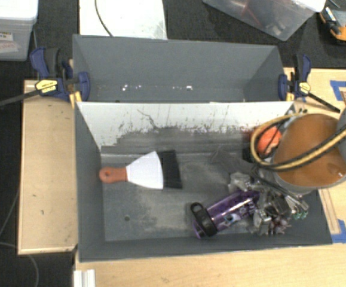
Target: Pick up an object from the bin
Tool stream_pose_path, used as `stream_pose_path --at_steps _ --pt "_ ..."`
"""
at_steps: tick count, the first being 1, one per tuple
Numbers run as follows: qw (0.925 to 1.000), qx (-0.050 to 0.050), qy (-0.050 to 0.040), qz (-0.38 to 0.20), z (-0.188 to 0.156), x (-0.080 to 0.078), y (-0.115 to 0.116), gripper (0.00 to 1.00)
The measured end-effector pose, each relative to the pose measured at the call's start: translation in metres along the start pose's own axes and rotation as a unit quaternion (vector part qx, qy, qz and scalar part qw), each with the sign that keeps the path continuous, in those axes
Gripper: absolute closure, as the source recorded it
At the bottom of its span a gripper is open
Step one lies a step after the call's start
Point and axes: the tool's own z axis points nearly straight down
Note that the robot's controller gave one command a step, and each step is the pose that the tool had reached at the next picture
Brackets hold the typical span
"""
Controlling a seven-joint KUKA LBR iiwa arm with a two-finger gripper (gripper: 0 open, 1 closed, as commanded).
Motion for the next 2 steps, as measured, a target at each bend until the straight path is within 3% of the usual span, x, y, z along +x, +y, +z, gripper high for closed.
stream_pose_path --at_steps 1,2 --pt "1.0000 0.000 -0.0015 -0.009 0.0149 -0.0136 -0.0015 1.00" --pt "1.0000 0.000 -0.0015 -0.009 0.0149 -0.0137 -0.0014 1.00"
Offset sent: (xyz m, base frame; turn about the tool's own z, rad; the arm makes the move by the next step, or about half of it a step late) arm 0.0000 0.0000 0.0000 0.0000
